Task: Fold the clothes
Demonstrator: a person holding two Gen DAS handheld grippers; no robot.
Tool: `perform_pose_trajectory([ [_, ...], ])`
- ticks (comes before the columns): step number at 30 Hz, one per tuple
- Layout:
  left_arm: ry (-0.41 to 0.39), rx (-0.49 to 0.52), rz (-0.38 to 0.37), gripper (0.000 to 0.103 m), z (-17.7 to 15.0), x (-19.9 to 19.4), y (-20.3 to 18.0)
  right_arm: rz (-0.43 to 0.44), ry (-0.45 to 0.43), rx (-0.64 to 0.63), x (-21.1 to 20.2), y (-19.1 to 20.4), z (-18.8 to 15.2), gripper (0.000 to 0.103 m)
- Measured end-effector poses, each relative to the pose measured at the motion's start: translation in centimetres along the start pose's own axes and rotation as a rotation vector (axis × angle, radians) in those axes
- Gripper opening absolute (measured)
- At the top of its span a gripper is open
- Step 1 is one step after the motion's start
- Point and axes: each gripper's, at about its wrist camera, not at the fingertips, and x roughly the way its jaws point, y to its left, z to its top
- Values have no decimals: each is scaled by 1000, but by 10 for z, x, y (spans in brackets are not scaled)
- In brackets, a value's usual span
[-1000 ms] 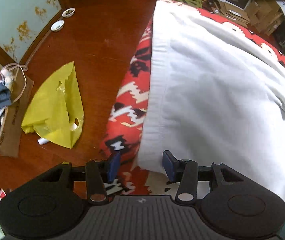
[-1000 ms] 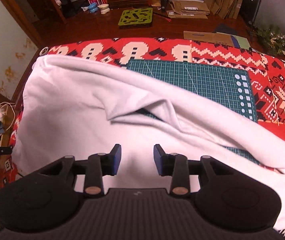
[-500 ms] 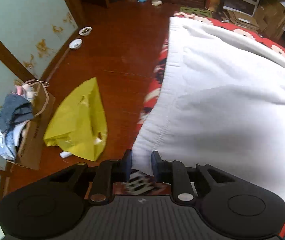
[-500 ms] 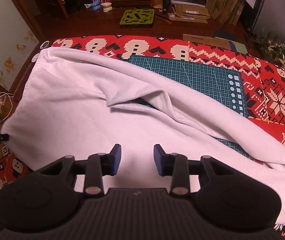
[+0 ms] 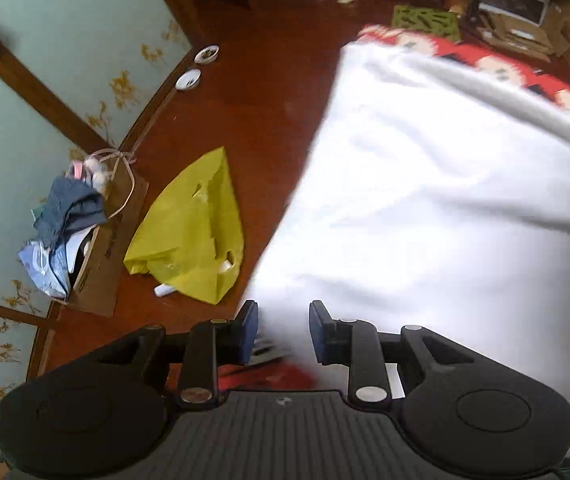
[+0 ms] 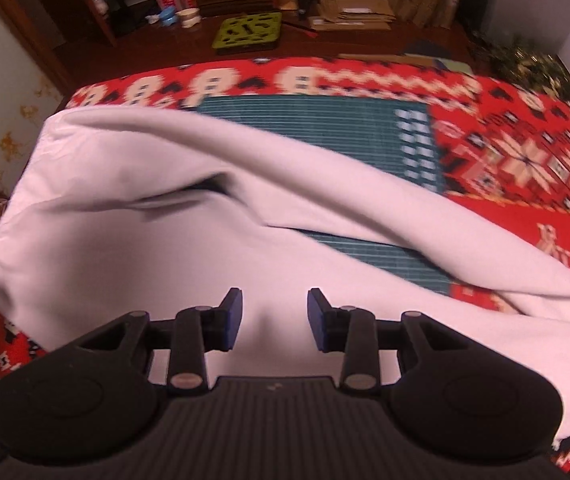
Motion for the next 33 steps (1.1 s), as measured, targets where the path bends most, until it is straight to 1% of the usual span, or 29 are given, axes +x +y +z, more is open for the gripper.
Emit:
perform_pose_trajectory([
  [2, -14, 14, -11, 35, 5, -19, -29, -12, -2, 32, -5, -33, -1, 39],
  [4, -28, 43, -34, 37, 9, -34, -63, -31, -7, 62, -13, -70, -3, 39],
  [5, -31, 58, -51, 40, 12, -40, -83, -43, -10, 77, -18, -90, -4, 39],
  [7, -33, 90, -89, 41, 17, -46, -122, -77, -16, 100, -28, -130, -8, 39],
  [11, -18, 140, -149, 41, 25, -52, -199, -142, -11, 147, -44, -193, -22, 39],
  [14, -12, 153, -181, 41, 26, -60, -237, -190, -7, 183, -55, -240, -32, 39],
  [17, -6, 175, -175, 43, 17, -67, -259, -212, 19, 195, -57, -263, -44, 39],
  [19, 11, 174, -159, 43, 6, -66, -258, -213, 40, 210, -56, -274, -54, 39],
  [21, 43, 155, -129, 44, -6, -61, -247, -218, 64, 223, -54, -281, -66, 39],
  [25, 136, 84, -37, 46, -33, -40, -204, -243, 108, 298, -56, -288, -98, 39],
  [27, 194, 23, 14, 46, -46, -27, -174, -265, 133, 360, -59, -288, -115, 39],
  [29, 272, -75, 54, 46, -58, -11, -136, -274, 145, 435, -62, -288, -132, 39],
  [31, 324, -175, 68, 46, -67, 1, -99, -275, 147, 541, -64, -286, -147, 39],
  [33, 355, -250, 80, 46, -69, 13, -67, -251, 135, 676, -62, -285, -158, 39],
])
